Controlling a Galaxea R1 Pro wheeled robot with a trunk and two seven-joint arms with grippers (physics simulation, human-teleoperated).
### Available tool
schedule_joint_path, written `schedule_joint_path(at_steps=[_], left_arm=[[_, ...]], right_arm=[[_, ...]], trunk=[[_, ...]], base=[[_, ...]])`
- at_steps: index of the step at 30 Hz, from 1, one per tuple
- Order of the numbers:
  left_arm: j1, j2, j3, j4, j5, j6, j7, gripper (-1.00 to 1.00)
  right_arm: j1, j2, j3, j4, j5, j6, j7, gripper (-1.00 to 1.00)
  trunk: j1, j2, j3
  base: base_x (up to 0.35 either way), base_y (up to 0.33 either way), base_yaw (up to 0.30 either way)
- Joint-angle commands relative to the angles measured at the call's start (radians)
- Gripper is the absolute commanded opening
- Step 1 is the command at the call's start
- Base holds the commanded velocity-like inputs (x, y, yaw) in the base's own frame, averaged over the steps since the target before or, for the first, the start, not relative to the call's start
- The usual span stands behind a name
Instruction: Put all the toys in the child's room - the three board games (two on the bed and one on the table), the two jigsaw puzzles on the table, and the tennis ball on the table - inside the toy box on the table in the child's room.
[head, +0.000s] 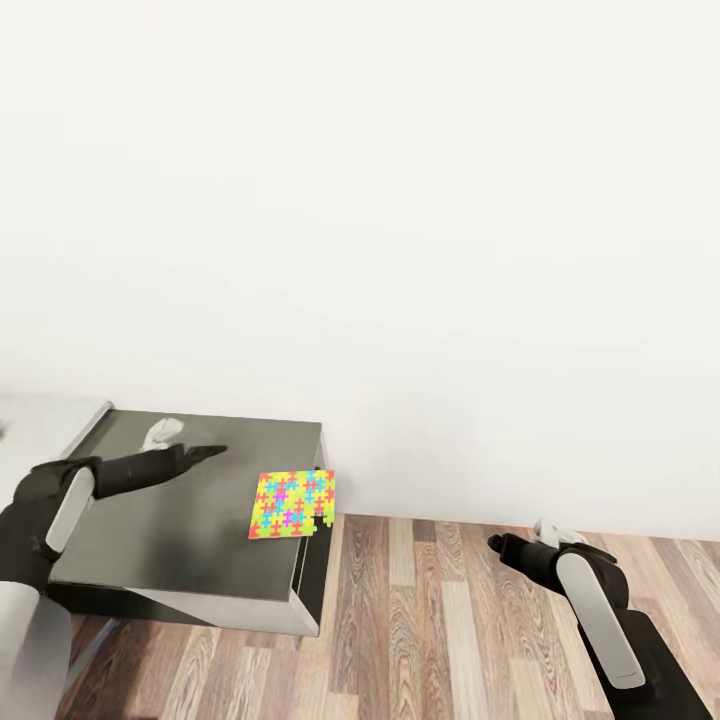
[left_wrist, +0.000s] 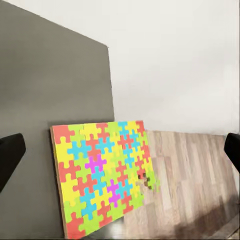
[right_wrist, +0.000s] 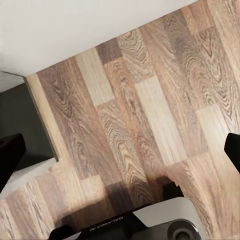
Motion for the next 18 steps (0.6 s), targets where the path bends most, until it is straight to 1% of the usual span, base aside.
schedule_joint_path(at_steps=[1,2,3,4,6,8,10,11,14,18], left_arm=[[0.009,0.007,0.003,-0.023,-0.001,0.015,-0.027,1.0],[0.026,0.018,0.009,-0.066,0.0,0.033,-0.069,1.0],[0.034,0.023,0.012,-0.088,0.0,0.042,-0.088,1.0],[0.052,0.03,0.021,-0.128,0.001,0.059,-0.123,1.0],[0.071,0.035,0.035,-0.168,0.001,0.077,-0.155,1.0],[0.106,0.04,0.07,-0.245,0.002,0.112,-0.214,1.0],[0.138,0.042,0.098,-0.314,0.003,0.13,-0.266,1.0],[0.146,0.043,0.102,-0.329,0.003,0.133,-0.277,1.0],[0.174,0.043,0.114,-0.386,0.003,0.147,-0.321,1.0],[0.185,0.043,0.118,-0.416,0.004,0.157,-0.34,1.0]], right_arm=[[-0.001,0.0,0.0,-0.001,-0.011,0.002,-0.007,1.0],[-0.001,0.0,-0.001,-0.001,-0.011,0.001,0.003,1.0],[-0.001,0.0,-0.001,-0.002,-0.012,0.001,0.01,1.0],[-0.001,0.0,-0.001,-0.003,-0.011,-0.003,0.029,1.0],[-0.001,-0.001,0.001,-0.003,-0.011,-0.013,0.054,1.0],[-0.001,-0.002,0.004,-0.003,-0.009,-0.046,0.117,1.0],[-0.001,-0.004,0.003,0.0,-0.007,-0.082,0.188,1.0],[-0.001,-0.005,0.003,0.001,-0.007,-0.09,0.207,1.0],[0.0,-0.008,0.002,0.003,-0.006,-0.128,0.297,1.0],[0.002,-0.01,-0.001,0.014,-0.006,-0.163,0.391,1.0]], trunk=[[0.001,-0.002,-0.001],[0.001,-0.002,0.0],[0.001,-0.002,0.002],[0.001,-0.002,0.003],[0.001,-0.002,0.006],[0.001,-0.002,0.009],[0.001,-0.002,0.012],[0.001,-0.002,0.014],[0.001,-0.002,0.019],[0.001,-0.002,0.025]], base=[[0.0,0.0,0.0],[0.0,0.0,0.0],[0.0,0.0,0.0],[0.0,0.0,0.0],[0.0,0.0,0.0],[0.0,0.0,-0.002],[0.0,0.0,-0.031],[0.0,0.0,-0.048],[0.0,0.0,-0.08],[0.0,0.0,-0.13]])
